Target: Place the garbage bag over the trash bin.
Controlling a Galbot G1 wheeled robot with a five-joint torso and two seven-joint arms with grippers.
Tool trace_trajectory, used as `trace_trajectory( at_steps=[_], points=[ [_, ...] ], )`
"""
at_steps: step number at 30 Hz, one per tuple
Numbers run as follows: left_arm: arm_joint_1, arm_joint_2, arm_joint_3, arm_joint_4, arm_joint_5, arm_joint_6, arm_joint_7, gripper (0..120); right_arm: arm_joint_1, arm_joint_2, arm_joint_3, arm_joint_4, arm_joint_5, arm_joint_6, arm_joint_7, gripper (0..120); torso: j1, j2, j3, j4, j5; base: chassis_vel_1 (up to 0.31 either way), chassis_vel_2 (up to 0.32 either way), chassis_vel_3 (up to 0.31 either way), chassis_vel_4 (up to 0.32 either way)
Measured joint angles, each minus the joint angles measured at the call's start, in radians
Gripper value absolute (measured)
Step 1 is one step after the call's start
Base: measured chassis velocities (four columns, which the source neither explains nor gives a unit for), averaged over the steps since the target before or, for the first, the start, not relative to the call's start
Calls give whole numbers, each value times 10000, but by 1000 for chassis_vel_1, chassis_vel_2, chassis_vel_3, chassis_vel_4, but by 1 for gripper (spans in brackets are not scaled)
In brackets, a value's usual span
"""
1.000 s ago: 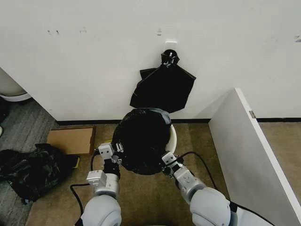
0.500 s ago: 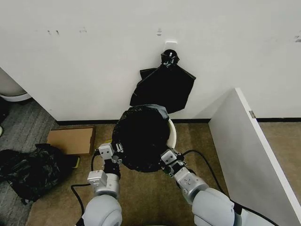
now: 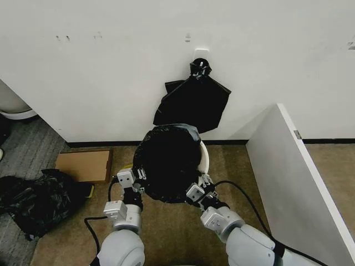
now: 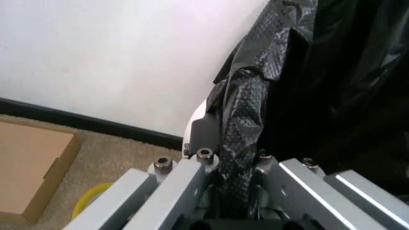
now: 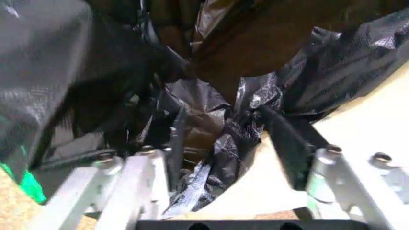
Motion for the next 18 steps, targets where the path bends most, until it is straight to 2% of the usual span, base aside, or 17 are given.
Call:
trace_trajectory(
  at_steps=[5, 7, 9, 11, 18],
  points=[
    [11, -16, 21, -52, 18, 1, 5, 0, -12, -172, 39, 3, 352, -5, 170, 19, 0, 0, 0, 0, -1, 0, 0, 0, 0],
    [12, -18, 22, -58, 31, 1, 6, 0, -21, -186, 50, 3, 443, -6, 234, 18, 0, 0, 0, 0, -1, 0, 0, 0, 0],
    [6, -23, 25, -73, 72, 1, 11, 0, -35, -196, 88, -17, 720, -11, 451, 7, 0, 0, 0, 0, 0, 0, 0, 0, 0],
    [2, -25, 29, -76, 81, 1, 12, 0, -29, -186, 100, -50, 749, -11, 490, 1, 0, 0, 0, 0, 0, 0, 0, 0, 0],
    [-24, -35, 35, -65, 105, 0, 13, 0, -33, -150, 140, -51, 1043, -12, 556, 0, 0, 0, 0, 0, -1, 0, 0, 0, 0]
  ],
)
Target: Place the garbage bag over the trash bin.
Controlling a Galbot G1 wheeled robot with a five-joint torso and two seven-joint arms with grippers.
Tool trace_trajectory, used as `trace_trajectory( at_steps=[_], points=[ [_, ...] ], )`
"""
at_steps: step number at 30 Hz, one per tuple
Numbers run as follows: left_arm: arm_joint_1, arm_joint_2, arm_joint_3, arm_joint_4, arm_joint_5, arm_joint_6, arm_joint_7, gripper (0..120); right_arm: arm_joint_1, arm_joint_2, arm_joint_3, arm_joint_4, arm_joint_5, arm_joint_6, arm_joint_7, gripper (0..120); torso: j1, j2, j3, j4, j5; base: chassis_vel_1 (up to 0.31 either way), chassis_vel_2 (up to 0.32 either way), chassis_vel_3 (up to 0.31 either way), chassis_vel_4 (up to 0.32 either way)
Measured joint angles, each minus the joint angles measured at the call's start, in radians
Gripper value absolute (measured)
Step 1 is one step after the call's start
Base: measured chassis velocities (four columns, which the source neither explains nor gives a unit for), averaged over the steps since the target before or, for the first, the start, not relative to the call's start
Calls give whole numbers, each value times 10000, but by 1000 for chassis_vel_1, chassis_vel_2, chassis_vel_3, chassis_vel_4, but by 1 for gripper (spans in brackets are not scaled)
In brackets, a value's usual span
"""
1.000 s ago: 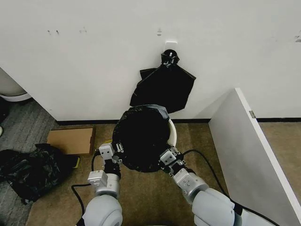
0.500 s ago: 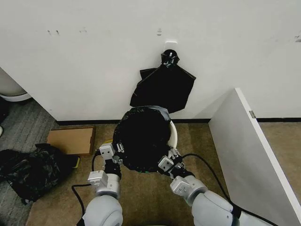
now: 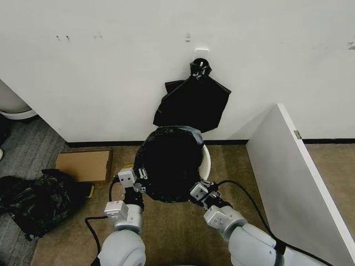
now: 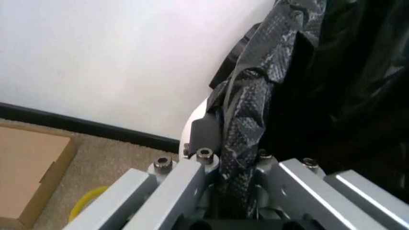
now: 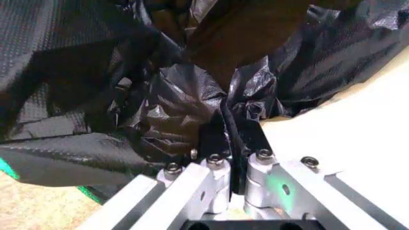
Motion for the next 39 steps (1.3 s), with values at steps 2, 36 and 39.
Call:
trace_trajectory(
  at_steps=[2, 36, 39],
  points=[
    [-1, -1, -16, 68, 9, -12, -15, 0, -21, 111, 49, 103, 288, -1, 97, 0, 0, 0, 0, 0, 0, 0, 0, 0, 0],
    [79, -69, -138, -51, 188, -142, -168, 0, -273, 142, 275, 688, 96, -7, 265, 56, 0, 0, 0, 0, 0, 0, 0, 0, 0],
    [55, -80, -121, -51, 228, -152, -144, 0, -292, 69, 266, 545, -250, -6, 207, 68, 0, 0, 0, 0, 1, 0, 0, 0, 0]
  ],
)
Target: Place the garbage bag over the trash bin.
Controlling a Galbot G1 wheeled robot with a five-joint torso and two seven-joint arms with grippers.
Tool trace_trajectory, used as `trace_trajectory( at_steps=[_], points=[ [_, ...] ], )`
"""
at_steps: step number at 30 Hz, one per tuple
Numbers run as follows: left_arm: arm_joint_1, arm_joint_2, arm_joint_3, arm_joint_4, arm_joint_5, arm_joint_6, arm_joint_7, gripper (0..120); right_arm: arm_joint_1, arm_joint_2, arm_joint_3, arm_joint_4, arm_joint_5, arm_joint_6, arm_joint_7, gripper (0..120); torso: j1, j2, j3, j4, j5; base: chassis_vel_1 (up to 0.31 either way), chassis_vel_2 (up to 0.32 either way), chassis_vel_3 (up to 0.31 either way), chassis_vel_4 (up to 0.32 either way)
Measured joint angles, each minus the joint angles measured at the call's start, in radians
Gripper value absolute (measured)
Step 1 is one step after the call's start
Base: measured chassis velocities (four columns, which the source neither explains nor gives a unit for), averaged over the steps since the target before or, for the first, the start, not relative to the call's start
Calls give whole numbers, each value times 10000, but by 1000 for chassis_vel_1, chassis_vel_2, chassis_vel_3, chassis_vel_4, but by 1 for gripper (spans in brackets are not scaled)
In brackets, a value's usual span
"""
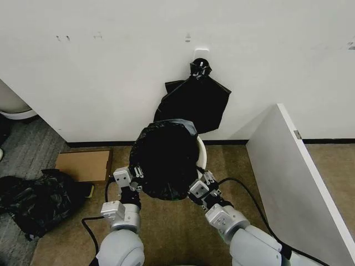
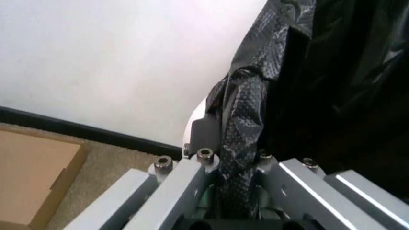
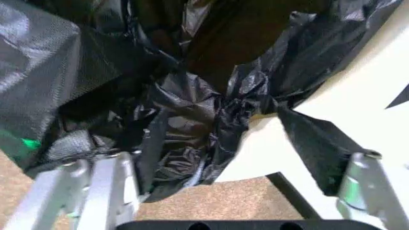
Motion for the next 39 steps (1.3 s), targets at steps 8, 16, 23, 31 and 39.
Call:
trace_trajectory(
  at_steps=[8, 16, 23, 31, 39],
  points=[
    [-1, -20, 4, -25, 181, -72, 22, 0, 49, -154, -28, -142, -185, 0, -138, 45, 0, 0, 0, 0, 0, 0, 0, 0, 0],
    [-9, -40, 2, -40, 304, -128, 21, 0, 68, -210, -53, -232, 242, -5, -49, 14, 0, 0, 0, 0, 0, 0, 0, 0, 0],
    [-20, -65, 15, -40, 439, -204, 33, 0, 99, -275, -59, -230, 720, -8, 56, 0, 0, 0, 0, 1, -1, 0, 0, 0, 0],
    [-16, -38, 40, 126, 457, -272, 68, 0, 17, 39, -17, 30, 1994, 1, 307, 0, 0, 0, 0, 0, -2, 0, 0, 0, 0],
    [61, -78, 32, 343, 251, -604, 277, 0, -214, 793, 424, 556, 3477, 333, 1641, 16, 0, 0, 0, 1, -1, 0, 0, 0, 0]
  ],
)
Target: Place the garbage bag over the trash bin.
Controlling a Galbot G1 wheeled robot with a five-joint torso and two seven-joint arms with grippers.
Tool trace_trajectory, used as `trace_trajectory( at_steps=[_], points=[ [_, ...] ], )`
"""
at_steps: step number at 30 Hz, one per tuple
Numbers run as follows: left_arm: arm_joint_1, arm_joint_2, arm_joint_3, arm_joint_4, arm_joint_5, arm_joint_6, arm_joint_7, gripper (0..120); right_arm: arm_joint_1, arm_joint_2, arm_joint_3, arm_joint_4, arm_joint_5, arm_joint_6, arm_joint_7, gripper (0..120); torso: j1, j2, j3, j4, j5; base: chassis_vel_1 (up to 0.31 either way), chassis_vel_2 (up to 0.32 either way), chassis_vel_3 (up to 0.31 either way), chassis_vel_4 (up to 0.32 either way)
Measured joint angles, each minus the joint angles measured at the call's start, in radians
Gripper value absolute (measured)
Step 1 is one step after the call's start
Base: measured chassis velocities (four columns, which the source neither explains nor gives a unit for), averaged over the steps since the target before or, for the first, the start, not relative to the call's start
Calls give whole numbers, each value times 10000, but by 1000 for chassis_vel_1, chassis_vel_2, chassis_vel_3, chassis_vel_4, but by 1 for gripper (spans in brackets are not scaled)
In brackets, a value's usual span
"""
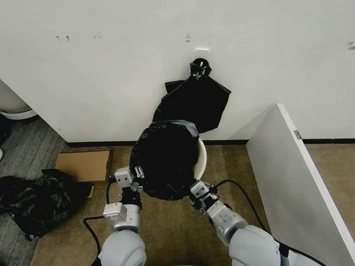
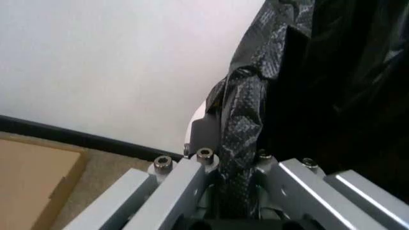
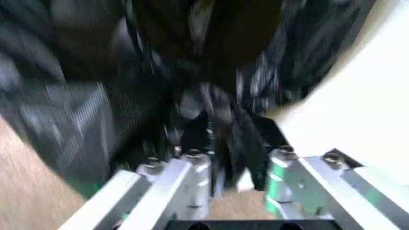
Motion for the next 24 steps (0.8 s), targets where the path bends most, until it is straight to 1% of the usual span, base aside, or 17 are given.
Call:
trace_trajectory(
  at_steps=[2, 3, 5, 6, 7, 9, 10, 12, 15, 16, 17, 18, 20, 21, 22, 23, 24],
  points=[
    [-42, 4, -81, 27, -511, -41, 87, 0, -162, 112, 241, 250, 162, 408, 58, 25, 0, 0, 0, -1, 0, 0, 0, 0, 0],
    [-42, 4, -81, 27, -511, -41, 87, 0, -162, 112, 241, 250, 162, 408, 58, 25, 0, 0, 0, -1, 0, 0, 0, 0, 0],
    [-125, 106, -280, 134, -1324, -107, 136, 0, -448, 99, 686, 604, 398, 878, 61, 36, 0, 0, 0, -1, 2, 0, 0, 0, 0],
    [-165, 153, -351, 192, -1671, -143, 154, 0, -607, 57, 950, 780, 512, 1000, 58, 39, 0, 0, 0, 0, 1, 0, 0, 0, 0],
    [-211, 181, -400, 235, -1958, -160, 166, 0, -765, 17, 1185, 902, 633, 1049, 57, 43, 0, 0, 0, 3, -1, 0, 0, 0, 0],
    [-340, 204, -542, 296, -2721, -181, 178, 0, -1219, -74, 1795, 1186, 1036, 1083, 55, 52, 0, 0, 0, -2, -1, 0, 0, 0, 0],
    [-340, 204, -542, 296, -2721, -181, 178, 0, -1219, -74, 1795, 1186, 1036, 1083, 55, 52, 0, 0, 0, -2, -1, 0, 0, 0, 0],
    [-433, 196, -695, 297, -3525, -179, 171, 0, -1695, -104, 2421, 1384, 1566, 1106, 52, 59, 0, 0, -1, -3, 0, 0, 0, 0, 0],
    [-465, 204, -1057, 150, -5027, 32, 100, 0, -2422, -133, 3492, 1439, 2795, 1331, -170, 73, 0, 0, 0, -1, 1, 0, 0, 0, 0],
    [-465, 209, -1085, 139, -5129, 57, 97, 0, -2496, -135, 3622, 1439, 2982, 1371, -238, 73, 0, 0, 0, 0, 2, 0, 0, 0, 0],
    [-461, 236, -1216, 99, -5576, 160, 75, 0, -2701, -144, 3977, 1439, 3516, 1470, -440, 78, 0, 0, 0, 1, 2, 0, 0, 0, 0],
    [-461, 236, -1216, 99, -5576, 160, 75, 0, -2701, -144, 3977, 1439, 3516, 1470, -440, 78, 0, 0, 0, 1, 2, 0, 0, 0, 0],
    [-441, 305, -1474, 46, -6369, 355, 58, 0, -3147, -159, 4799, 1439, 4833, 1654, -1113, 88, 0, 0, 0, 2, 2, 0, 0, 0, 0],
    [-411, 412, -1704, 11, -7073, 549, 71, 0, -3584, -162, 5618, 1439, 5754, 1837, -1979, 94, 0, 0, 0, 0, 2, 0, 0, 0, 0],
    [-388, 496, -1905, -11, -7704, 717, 126, 0, -3915, -162, 6205, 1440, 6296, 2024, -2689, 97, 0, 0, 0, 0, -2, 0, 0, 0, 0],
    [-335, 678, -2262, -15, -8859, 1066, 367, 0, -4311, -164, 6958, 1403, 7101, 2287, -3664, 98, 0, 1, -1, -4, -1, 0, 0, 0, 0],
    [-283, 789, -2525, 16, -9647, 1377, 672, 0, -4470, -140, 7322, 1284, 7623, 2397, -4148, 100, -1, 1, -1, -4, -2, 0, 0, 0, 0]
  ],
)
